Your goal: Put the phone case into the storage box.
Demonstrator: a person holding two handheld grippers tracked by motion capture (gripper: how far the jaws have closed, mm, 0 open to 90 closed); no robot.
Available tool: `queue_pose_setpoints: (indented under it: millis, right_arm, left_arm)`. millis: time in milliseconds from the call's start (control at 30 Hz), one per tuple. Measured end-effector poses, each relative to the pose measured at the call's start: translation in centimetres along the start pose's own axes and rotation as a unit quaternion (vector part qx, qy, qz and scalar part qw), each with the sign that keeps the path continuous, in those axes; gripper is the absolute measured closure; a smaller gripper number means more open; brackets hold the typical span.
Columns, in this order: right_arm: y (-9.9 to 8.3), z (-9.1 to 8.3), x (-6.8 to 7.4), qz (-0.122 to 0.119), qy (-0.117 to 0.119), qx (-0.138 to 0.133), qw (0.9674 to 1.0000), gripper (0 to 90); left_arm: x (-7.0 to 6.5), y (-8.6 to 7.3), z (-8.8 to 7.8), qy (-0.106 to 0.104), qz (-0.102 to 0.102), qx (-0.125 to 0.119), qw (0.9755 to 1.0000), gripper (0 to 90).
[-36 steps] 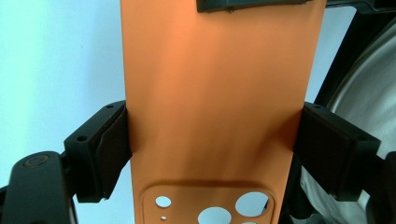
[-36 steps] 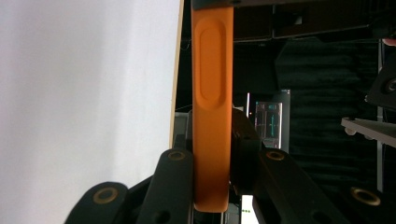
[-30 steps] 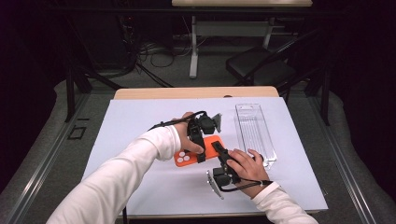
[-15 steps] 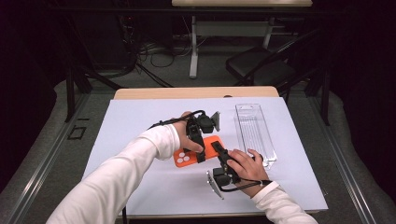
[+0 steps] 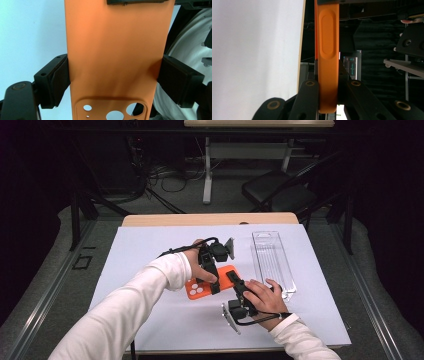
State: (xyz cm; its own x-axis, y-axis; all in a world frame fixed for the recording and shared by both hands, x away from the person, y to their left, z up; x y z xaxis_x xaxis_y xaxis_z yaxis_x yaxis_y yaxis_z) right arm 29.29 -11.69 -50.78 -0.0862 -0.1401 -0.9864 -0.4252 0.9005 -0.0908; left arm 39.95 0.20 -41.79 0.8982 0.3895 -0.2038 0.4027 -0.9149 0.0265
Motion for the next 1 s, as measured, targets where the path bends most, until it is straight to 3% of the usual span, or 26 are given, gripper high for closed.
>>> queue_pose_setpoints:
  millis: [667, 1000]
  right_arm:
    - [0.04, -0.21, -0.07, -0.011, -0.019, -0.005, 0.9997, 85.4]
    - [-0.07, -0.22, -0.09, -0.003, -0.022, -0.007, 0.9997, 85.4]
  left_arm:
    - [-0.04, -0.24, -0.17, -0.01, -0.001, -0.003, 0.9999, 15.2]
    - [0.01, -0.42, -0.28, -0.013, -0.002, -0.011, 0.9999, 14.8]
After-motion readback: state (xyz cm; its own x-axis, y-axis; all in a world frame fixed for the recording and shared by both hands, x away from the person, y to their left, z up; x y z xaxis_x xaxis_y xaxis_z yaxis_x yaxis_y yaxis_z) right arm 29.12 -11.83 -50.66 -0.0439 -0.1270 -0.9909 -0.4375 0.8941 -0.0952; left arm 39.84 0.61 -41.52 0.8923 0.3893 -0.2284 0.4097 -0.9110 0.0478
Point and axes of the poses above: each handheld gripper's, and its own axes: z roughly forward along the jaws, y roughly out of its top, x roughly to its left, the point moved 1 cm from there along z, roughly forward along the jaws, and after that the axes turned 5 degrees about -z, right-handed, at the moved point
